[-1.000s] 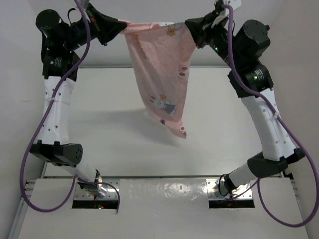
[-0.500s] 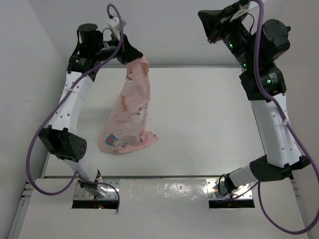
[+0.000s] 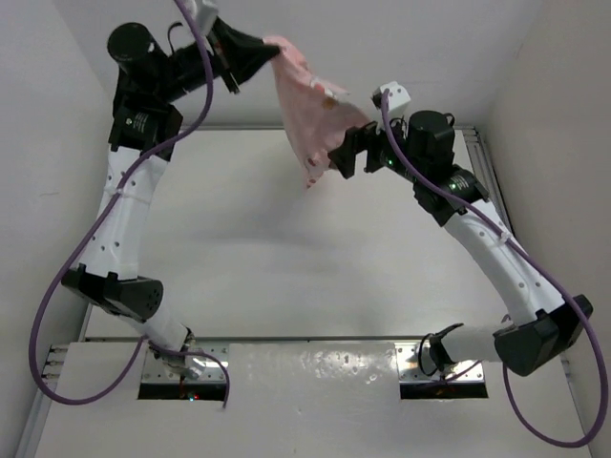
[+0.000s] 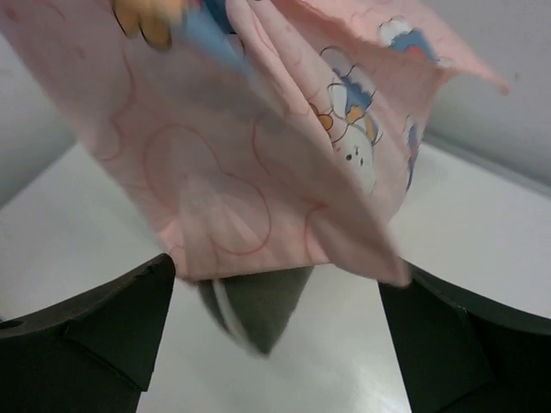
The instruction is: Put the pillow into the pillowcase
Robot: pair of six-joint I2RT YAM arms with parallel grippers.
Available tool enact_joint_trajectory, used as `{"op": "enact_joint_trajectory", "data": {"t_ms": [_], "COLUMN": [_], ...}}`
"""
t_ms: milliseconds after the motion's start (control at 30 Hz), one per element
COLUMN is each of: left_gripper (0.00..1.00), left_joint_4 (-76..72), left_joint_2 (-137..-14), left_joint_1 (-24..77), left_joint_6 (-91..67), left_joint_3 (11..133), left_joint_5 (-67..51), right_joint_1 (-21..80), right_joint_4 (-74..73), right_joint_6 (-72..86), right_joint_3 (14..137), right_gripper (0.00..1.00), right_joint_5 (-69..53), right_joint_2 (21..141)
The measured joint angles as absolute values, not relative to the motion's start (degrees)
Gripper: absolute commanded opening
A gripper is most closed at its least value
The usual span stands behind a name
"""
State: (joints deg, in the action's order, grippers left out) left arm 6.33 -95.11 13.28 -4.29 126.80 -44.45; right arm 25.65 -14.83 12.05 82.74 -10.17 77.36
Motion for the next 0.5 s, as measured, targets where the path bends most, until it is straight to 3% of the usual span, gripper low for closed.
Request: {"op": "enact_joint_trajectory", "data": {"t_ms": [200,333,500], "left_gripper": [0.00,0.00,0.00], "left_joint_4": [19.59,33.52,52.16], "left_joint_2": [-85.54,-81.23,-81.73], "left_joint_1": [10.04,-0.54,-15.75], "left_joint_6": [8.36,26.02,51.83], "left_joint_3": [101.73,83.72,71.16], "left_joint_5": [-53.65,-54.24,-48.49], "right_joint_1": [25.80,27.00,30.79], "right_joint_4": [-11.57,-9.96,-10.02], "right_joint_6": [12.10,13.13,13.67], "right_joint_3": [63.02,50.59,48.07], "right_gripper": [0.97,0.96,0.94], "right_joint_5": [-7.57,-6.87,-6.11], "right_joint_2": [67.72,63.96,66.24]}}
